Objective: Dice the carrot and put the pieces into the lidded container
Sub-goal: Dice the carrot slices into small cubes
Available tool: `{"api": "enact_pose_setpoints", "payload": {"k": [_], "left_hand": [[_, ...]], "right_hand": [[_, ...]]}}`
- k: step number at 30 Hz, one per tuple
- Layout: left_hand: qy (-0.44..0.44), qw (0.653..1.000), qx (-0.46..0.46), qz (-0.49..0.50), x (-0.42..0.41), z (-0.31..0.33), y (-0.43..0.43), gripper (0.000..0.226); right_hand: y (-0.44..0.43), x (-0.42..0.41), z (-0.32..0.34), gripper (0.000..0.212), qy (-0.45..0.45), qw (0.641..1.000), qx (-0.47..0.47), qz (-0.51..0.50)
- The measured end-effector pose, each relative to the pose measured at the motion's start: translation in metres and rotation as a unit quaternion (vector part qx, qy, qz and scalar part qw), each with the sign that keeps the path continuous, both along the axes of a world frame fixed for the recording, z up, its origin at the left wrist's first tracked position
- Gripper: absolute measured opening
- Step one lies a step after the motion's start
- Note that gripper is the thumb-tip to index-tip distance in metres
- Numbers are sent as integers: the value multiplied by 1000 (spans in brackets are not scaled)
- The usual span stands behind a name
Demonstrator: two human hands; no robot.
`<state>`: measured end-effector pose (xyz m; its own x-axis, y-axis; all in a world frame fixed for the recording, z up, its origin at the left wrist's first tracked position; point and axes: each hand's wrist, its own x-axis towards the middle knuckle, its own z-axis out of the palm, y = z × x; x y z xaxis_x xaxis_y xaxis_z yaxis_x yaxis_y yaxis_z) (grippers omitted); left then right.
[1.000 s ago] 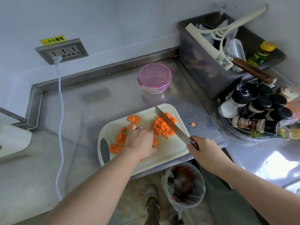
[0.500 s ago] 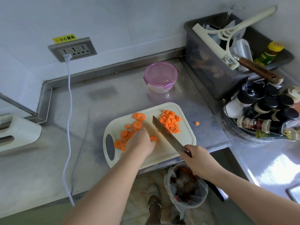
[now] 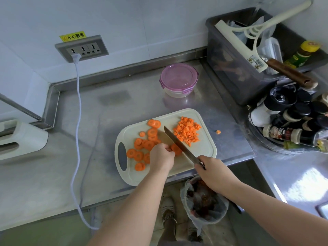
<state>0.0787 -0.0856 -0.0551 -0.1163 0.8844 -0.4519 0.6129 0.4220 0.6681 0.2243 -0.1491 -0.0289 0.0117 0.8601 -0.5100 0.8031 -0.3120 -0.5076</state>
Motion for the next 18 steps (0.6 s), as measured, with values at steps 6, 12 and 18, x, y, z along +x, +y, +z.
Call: {"api": "enact_pose_setpoints", "payload": {"k": [6, 12, 18], "left_hand": [[-21, 998, 3, 67, 2, -9, 1, 26], [-45, 993, -15, 112, 2, -14, 3, 21], [-94, 984, -52, 145, 0, -18, 5, 17]], "right_hand": [[1, 5, -4, 26, -22, 999, 9, 44], [1, 3, -11, 27, -58, 995, 19, 80], [-4, -2, -20, 25, -117, 982, 39, 143]]}}
